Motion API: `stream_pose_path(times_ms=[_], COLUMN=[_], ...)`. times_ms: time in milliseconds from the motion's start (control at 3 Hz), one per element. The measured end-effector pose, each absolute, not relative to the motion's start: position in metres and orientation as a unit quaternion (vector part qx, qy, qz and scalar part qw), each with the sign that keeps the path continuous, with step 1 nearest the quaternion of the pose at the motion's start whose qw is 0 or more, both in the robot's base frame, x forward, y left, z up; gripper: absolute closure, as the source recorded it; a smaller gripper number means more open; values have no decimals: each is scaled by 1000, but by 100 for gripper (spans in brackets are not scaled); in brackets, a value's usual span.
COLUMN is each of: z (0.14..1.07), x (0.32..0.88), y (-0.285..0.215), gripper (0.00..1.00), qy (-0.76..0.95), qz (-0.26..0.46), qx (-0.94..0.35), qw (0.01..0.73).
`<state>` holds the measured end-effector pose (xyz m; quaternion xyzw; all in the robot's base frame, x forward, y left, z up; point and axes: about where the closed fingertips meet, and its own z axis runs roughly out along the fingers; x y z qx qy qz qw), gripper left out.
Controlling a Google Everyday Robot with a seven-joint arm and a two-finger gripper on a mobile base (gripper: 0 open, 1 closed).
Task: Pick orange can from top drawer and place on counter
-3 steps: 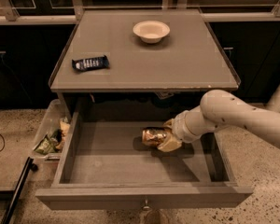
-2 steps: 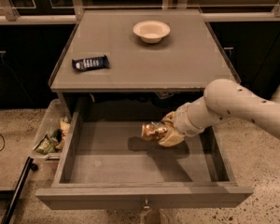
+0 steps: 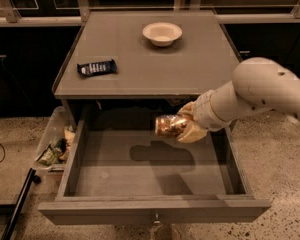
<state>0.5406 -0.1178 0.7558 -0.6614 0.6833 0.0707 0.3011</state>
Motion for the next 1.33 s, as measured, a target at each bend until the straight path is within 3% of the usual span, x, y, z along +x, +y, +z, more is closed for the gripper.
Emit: stream_pose_path(times_ms=[333,1333], z=[838,886], x=[575,625], y=[-145,-147], gripper=[100,100], qy=[683,660], qz=[40,11], qx=[-652,-653], qw=[328,371])
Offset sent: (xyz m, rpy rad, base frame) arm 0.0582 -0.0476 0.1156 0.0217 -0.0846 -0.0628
